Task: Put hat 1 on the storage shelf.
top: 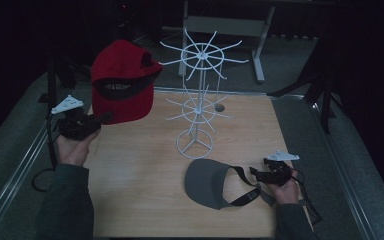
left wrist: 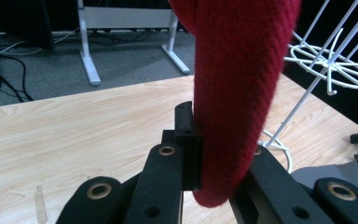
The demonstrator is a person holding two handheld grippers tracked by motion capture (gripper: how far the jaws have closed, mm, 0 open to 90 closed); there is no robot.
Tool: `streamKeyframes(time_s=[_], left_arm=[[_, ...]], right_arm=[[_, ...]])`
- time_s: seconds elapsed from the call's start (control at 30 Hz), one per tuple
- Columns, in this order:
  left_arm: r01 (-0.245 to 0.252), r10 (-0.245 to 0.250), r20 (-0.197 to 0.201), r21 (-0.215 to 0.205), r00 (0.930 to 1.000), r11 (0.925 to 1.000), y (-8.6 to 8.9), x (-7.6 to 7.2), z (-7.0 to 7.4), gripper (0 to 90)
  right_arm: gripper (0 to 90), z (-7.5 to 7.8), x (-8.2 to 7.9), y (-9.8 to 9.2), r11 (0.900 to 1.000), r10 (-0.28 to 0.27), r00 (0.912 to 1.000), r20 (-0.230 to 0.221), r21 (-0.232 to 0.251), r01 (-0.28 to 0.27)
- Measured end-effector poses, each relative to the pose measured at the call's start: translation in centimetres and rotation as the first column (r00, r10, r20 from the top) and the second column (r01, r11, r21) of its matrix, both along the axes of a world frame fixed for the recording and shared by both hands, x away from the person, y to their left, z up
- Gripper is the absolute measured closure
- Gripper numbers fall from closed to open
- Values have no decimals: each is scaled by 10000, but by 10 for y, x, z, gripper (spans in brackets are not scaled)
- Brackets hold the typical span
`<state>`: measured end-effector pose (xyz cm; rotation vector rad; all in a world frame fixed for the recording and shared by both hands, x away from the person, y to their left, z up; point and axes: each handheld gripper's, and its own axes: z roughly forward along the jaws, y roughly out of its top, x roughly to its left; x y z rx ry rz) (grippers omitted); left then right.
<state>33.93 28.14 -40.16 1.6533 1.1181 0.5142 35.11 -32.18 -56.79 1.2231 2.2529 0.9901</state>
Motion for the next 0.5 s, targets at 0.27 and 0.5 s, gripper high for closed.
streamKeyframes(time_s=[0.27,0.5], left_arm=[[23,-21,95,-197,10000,9998,-3,2,3,859],[105,-101,145,-226,9998,9997,-5,2,7,859]], right_arm=[[258,0,0,0,10000,-3,10000,-6,2,3],[258,0,0,0,10000,-2,10000,-3,1,2]])
